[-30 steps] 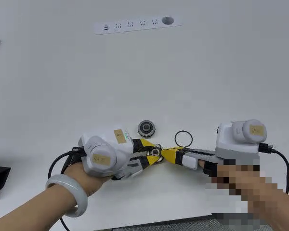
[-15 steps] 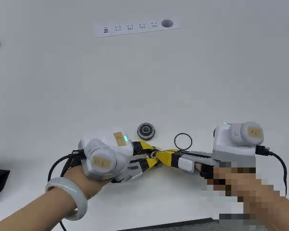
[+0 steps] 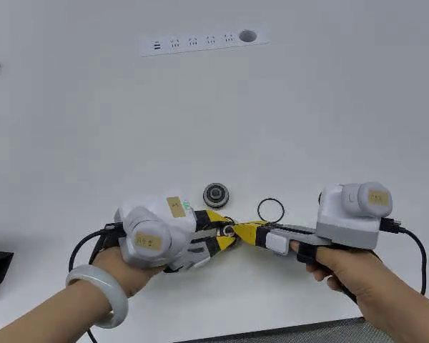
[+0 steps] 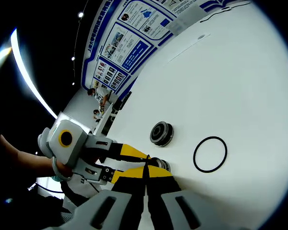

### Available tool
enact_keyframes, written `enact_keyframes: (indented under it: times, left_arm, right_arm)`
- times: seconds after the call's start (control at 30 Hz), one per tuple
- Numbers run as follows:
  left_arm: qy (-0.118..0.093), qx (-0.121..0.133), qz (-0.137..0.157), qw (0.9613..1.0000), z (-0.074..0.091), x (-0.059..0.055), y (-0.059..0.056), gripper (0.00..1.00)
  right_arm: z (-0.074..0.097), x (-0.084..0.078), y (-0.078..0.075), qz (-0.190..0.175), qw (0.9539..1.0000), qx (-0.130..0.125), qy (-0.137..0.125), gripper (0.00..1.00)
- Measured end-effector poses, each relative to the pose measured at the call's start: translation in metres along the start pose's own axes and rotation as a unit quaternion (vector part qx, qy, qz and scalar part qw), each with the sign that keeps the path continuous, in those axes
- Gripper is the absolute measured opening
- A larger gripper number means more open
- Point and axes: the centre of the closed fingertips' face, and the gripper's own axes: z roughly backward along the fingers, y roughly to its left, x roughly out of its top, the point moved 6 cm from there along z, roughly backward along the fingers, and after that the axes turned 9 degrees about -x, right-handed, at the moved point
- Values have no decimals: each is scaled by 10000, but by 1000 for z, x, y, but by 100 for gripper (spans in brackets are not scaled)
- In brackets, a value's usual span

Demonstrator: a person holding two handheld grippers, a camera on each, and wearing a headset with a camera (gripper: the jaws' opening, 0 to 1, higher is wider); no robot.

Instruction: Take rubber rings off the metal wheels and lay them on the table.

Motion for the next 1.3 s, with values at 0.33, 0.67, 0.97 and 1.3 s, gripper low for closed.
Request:
enact_keyframes:
  times: [0.33,0.67,0.97,1.3]
  left_arm:
    - [-117,112,1,9999,9,-1,1,23]
    - [-60,213,103,9997,15,-10,4,33]
    - [-85,323,179,9993,21,-17,2,46]
    - [-272,456,327,9981,30,-21,6,57]
  right_arm:
    - [1,1,-1,-25,10000,-28,-1,2]
    - [3,0,4,-43,10000,47,8,2]
    - [5,-2,11,-79,9999,121,-2,2]
    - [7,-2,14,-139,9997,198,-31,2]
